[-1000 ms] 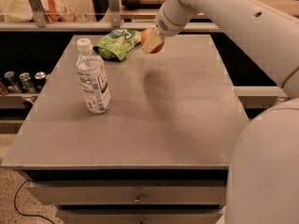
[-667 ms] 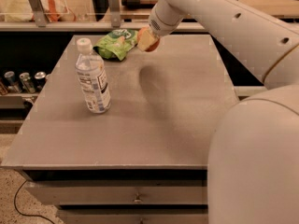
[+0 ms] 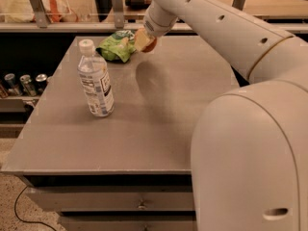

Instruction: Move apple near green rice chip bag

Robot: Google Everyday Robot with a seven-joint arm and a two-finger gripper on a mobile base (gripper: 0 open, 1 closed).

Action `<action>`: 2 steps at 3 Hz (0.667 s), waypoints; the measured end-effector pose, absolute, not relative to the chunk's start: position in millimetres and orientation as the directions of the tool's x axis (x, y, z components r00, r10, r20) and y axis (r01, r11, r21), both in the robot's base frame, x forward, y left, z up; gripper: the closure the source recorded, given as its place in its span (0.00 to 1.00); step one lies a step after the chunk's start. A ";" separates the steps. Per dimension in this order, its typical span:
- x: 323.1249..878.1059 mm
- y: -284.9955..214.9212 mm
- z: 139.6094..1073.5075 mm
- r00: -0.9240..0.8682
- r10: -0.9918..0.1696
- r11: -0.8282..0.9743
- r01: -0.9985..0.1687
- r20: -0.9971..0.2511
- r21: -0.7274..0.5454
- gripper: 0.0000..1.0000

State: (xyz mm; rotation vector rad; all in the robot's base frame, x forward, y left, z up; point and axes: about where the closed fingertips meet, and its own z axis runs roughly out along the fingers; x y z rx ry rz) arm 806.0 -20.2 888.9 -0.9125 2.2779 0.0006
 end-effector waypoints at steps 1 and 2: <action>811.3 -13.6 879.9 -0.542 -0.605 0.761 -0.609 -0.584 -0.223 0.58; 813.9 -9.5 872.5 -0.550 -0.605 0.761 -0.612 -0.576 -0.215 0.35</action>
Offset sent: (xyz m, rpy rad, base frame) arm 0.0110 0.0130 -0.0191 0.0052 0.0398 -0.0119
